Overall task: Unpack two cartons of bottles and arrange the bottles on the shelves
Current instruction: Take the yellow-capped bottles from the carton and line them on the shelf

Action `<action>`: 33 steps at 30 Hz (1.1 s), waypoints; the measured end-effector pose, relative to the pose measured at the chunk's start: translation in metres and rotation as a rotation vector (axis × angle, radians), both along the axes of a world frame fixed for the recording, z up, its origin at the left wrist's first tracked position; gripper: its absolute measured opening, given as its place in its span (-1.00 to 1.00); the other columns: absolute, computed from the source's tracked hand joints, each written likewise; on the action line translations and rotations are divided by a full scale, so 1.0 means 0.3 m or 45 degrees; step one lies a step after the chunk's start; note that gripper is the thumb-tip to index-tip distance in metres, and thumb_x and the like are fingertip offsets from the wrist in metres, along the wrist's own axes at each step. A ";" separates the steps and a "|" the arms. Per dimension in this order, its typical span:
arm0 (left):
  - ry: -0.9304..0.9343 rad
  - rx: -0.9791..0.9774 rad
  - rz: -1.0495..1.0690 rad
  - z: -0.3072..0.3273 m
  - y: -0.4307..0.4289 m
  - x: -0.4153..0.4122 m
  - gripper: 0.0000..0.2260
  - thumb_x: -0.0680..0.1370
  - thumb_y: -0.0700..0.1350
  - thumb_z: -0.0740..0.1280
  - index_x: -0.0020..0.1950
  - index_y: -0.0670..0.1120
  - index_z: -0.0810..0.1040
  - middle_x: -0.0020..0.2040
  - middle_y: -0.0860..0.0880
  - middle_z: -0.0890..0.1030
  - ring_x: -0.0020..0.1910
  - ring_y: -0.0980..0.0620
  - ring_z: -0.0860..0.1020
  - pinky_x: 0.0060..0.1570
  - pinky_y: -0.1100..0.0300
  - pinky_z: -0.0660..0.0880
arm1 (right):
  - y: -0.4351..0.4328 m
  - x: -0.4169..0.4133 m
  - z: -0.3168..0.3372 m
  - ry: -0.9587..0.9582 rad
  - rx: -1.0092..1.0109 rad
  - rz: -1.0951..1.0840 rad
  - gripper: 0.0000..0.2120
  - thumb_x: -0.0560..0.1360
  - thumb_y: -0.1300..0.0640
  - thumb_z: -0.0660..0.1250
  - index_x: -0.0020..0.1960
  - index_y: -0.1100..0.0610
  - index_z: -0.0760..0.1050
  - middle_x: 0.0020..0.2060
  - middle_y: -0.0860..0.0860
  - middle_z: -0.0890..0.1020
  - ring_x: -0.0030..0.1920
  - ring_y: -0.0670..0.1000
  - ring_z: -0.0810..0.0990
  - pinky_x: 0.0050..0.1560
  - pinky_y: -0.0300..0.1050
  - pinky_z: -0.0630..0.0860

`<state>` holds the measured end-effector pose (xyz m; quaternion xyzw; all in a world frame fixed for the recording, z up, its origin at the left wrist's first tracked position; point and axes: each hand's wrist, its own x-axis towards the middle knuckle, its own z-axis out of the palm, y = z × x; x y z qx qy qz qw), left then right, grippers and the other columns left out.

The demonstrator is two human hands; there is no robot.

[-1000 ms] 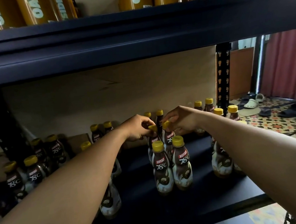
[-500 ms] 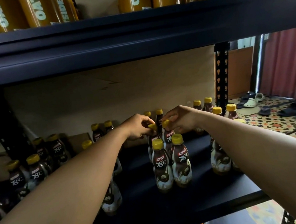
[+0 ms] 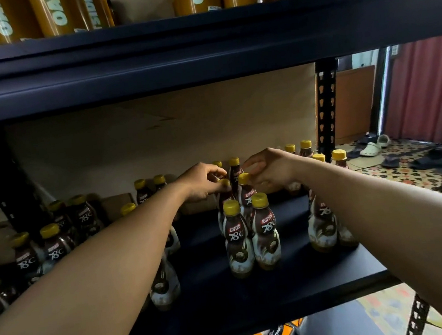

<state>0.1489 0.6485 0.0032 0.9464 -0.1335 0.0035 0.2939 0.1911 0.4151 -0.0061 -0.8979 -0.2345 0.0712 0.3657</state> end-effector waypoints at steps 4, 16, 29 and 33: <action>-0.145 0.066 0.084 0.034 -0.014 -0.029 -0.66 0.54 0.05 0.46 0.29 0.03 0.58 0.17 0.02 0.64 0.12 0.07 0.58 0.10 0.15 0.49 | -0.062 -0.024 0.053 0.005 0.101 -0.021 -0.63 0.51 0.31 0.43 0.31 0.16 0.57 -0.20 -0.17 0.57 -0.06 -0.04 0.57 -0.13 -0.23 0.45; -0.447 0.011 -0.079 0.169 -0.299 -0.157 -0.86 0.58 0.06 0.39 0.09 0.07 0.61 -0.02 0.13 0.63 -0.02 0.18 0.59 -0.08 0.22 0.53 | -0.369 -0.161 0.168 -0.351 0.040 -0.139 -0.77 0.52 0.16 0.48 0.18 0.10 0.66 0.08 -0.06 0.70 0.09 0.02 0.69 0.07 -0.07 0.64; -0.056 0.341 -0.457 0.132 -0.569 -0.172 -0.50 0.52 0.04 0.48 0.41 -0.07 0.51 0.25 -0.05 0.63 0.14 0.04 0.61 0.10 0.10 0.58 | -0.556 -0.256 0.057 -0.181 -0.231 -0.119 -0.63 0.52 0.11 0.51 0.31 0.03 0.61 0.07 -0.04 0.71 0.09 0.01 0.68 0.00 -0.12 0.59; -0.058 0.368 -0.397 0.074 -0.602 -0.171 -0.54 0.51 -0.01 0.50 0.39 -0.05 0.53 0.28 -0.05 0.61 0.20 0.01 0.57 0.22 0.10 0.52 | -0.557 -0.256 -0.022 -0.242 -0.176 -0.200 -0.67 0.49 0.08 0.54 0.24 -0.08 0.65 0.08 0.01 0.70 0.04 0.04 0.66 -0.14 -0.14 0.54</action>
